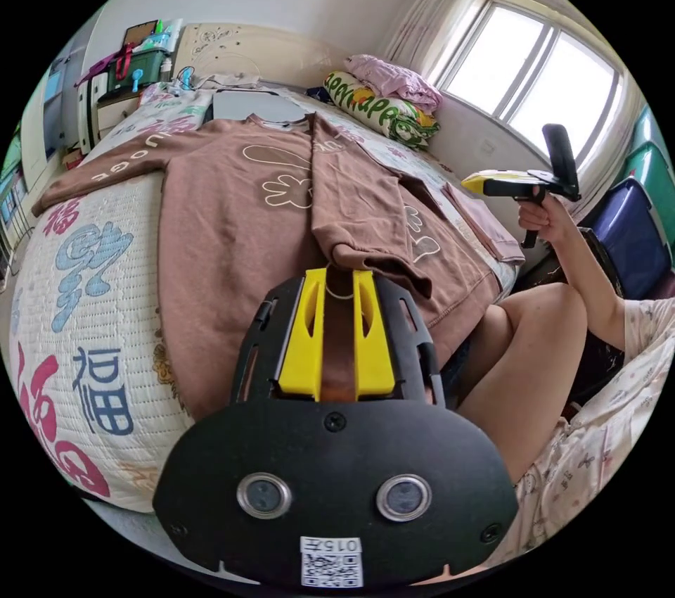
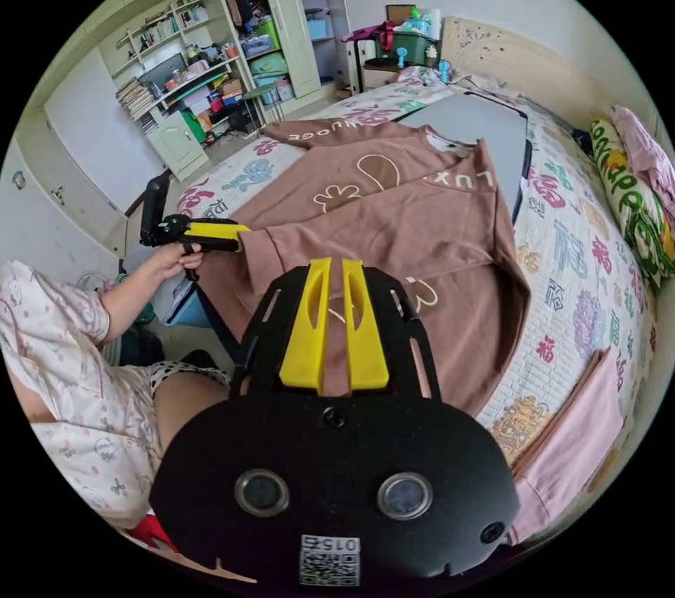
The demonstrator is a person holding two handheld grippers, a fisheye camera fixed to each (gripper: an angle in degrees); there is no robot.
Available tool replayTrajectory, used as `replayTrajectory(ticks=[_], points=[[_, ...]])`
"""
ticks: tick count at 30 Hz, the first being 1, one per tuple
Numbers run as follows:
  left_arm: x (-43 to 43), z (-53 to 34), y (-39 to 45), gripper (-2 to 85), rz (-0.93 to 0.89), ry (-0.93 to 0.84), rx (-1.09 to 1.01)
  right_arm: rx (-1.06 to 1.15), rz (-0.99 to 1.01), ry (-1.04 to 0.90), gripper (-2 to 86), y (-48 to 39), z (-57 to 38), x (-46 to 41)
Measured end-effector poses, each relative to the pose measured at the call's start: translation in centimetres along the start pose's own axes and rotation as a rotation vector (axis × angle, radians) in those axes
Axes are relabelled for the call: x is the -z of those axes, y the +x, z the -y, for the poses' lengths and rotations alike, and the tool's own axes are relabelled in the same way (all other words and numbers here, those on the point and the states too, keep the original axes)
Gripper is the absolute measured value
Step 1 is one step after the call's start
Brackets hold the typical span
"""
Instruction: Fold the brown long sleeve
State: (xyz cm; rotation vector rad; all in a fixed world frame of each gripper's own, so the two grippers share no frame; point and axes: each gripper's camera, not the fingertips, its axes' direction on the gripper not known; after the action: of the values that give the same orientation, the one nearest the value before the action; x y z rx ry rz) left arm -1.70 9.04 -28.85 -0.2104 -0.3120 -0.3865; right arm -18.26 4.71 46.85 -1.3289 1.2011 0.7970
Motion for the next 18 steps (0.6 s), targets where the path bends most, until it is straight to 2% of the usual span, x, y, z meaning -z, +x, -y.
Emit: replayTrajectory(ticks=[4,8,12,16,18], points=[[1.7,-0.7,-0.3,7.8,-0.001,0.034,0.075,0.053,0.134,-0.116,6.2,-3.0,4.4,-2.0],[3.5,-1.2,-0.1,7.8,0.023,0.102,0.142,0.183,0.055,-0.287,8.7,-6.4,4.2,-5.2],[1.9,-0.1,0.6,8.7,-0.015,0.050,0.142,0.227,0.091,-0.314,9.1,-7.0,3.3,-4.4],[-0.6,1.5,1.7,10.3,-0.081,0.059,0.172,0.257,0.048,-0.327,9.5,-7.9,3.4,-3.3],[-2.7,2.0,1.9,9.8,-0.082,0.007,0.195,0.274,0.014,-0.349,8.9,-8.4,3.7,-3.3]])
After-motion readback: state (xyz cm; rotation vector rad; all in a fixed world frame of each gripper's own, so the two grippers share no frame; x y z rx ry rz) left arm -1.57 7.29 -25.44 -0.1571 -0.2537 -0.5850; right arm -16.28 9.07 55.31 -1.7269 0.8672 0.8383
